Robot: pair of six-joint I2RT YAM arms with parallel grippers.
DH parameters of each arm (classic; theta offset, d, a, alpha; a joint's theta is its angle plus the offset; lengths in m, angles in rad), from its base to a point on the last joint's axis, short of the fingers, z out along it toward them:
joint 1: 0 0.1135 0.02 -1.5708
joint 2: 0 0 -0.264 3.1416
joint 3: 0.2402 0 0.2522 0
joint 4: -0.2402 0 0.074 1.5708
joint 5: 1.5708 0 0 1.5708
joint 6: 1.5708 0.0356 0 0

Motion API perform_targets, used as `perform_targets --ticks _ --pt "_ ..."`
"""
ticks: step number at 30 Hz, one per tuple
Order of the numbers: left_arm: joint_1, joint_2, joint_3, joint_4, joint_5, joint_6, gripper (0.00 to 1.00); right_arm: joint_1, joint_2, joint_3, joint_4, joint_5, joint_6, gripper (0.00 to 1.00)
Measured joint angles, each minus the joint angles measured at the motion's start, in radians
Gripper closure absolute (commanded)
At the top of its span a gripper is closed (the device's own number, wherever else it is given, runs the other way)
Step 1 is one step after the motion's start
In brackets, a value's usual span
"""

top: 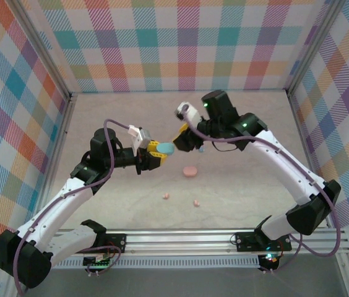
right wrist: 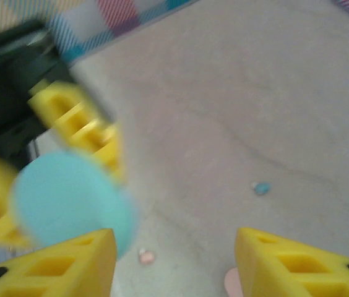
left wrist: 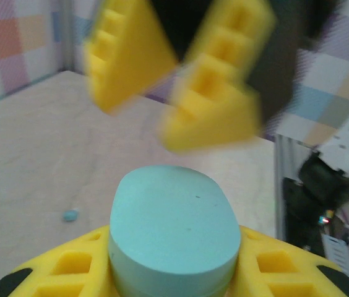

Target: Insert the wireless bluetooth earbuds into the charging case

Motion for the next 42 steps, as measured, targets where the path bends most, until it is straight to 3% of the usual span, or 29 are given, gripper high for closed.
perform_targets --ticks 4,11,20,31,35,40,42 --pt "-0.002 -0.008 0.0 0.018 0.028 -0.001 0.94 -0.078 -0.029 -0.06 0.113 -0.084 0.237 0.42" --pt "-0.004 0.042 0.0 0.12 0.027 -0.026 0.93 -0.075 -0.024 -0.176 0.315 -0.307 0.62 0.4" --pt "-0.004 0.066 0.0 0.253 -0.02 -0.079 0.93 -0.075 -0.01 -0.24 0.476 -0.463 0.886 0.39" --pt "-0.004 0.058 -0.019 0.323 -0.065 -0.084 0.88 -0.08 0.009 -0.265 0.594 -0.558 1.06 0.67" --pt "-0.004 0.046 -0.033 0.321 -0.085 -0.084 0.76 -0.084 0.026 -0.283 0.652 -0.595 1.117 0.72" --pt "-0.004 0.041 -0.033 0.319 -0.094 -0.082 0.53 -0.086 0.029 -0.297 0.697 -0.607 1.165 0.76" --pt "-0.004 0.04 -0.034 0.318 -0.097 -0.081 0.49 -0.084 0.029 -0.299 0.707 -0.609 1.187 0.76"
